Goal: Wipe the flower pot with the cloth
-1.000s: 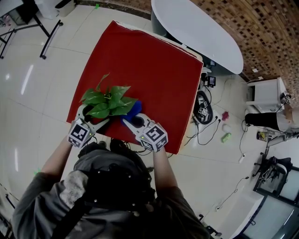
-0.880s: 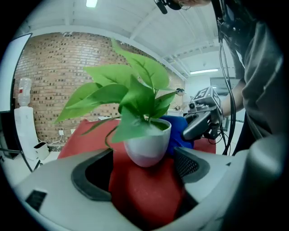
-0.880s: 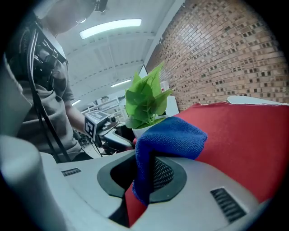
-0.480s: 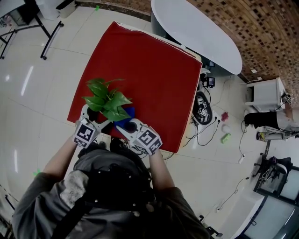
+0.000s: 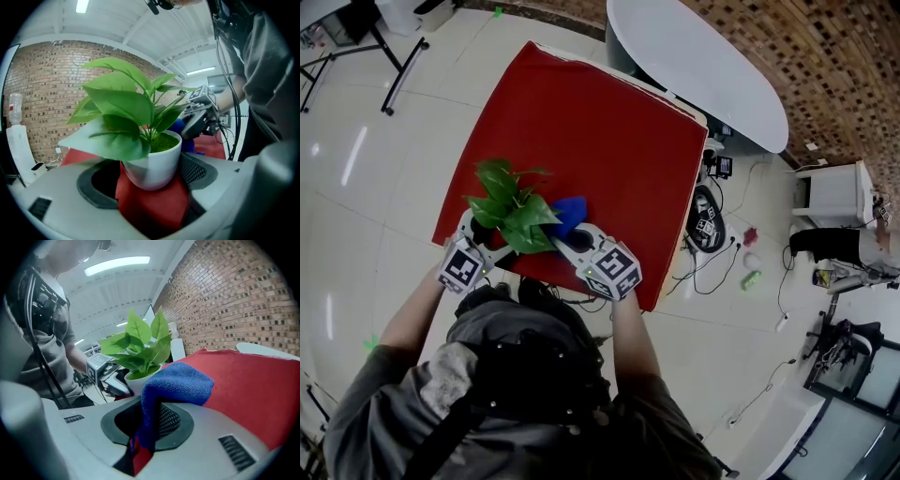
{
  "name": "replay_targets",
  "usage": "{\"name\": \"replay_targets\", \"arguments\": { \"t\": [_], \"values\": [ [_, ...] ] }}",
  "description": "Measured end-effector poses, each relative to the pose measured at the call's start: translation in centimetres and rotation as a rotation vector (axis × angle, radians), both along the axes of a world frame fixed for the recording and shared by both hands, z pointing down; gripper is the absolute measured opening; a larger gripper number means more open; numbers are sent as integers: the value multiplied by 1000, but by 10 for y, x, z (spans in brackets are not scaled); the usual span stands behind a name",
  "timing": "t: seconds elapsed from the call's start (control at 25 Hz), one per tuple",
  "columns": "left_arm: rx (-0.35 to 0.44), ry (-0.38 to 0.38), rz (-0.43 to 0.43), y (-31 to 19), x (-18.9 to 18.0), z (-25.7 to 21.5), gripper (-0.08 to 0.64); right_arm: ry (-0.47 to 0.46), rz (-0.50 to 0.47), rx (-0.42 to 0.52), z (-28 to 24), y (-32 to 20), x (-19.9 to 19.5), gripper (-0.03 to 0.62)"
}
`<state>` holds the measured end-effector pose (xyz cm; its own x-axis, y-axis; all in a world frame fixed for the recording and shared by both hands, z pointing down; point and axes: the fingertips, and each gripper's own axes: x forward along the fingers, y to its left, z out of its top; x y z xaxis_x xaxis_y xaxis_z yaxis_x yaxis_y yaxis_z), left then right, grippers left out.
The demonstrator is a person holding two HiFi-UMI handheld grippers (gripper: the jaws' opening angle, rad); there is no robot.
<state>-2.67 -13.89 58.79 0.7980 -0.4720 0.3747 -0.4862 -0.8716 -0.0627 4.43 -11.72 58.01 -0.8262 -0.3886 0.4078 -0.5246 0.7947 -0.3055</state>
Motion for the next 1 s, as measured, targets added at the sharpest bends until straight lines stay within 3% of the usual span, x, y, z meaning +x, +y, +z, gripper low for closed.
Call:
{"name": "replay_targets", "arguments": {
  "t": [0.24,0.56,0.8,1.0],
  "values": [
    [0,-16,45,1,-4,5,436,102,-110,52,11,-42,-10,77],
    [-27,-28,52,-4,-2,9,434,1,-216,-7,11,-63,-25,77],
    [-47,-16,65,-7,-2,11,434,-48,-215,-34,3,-56,-24,77],
    [-55,-14,68,-5,-1,17,434,-95,-145,-49,3,-39,-19,77]
  ]
}}
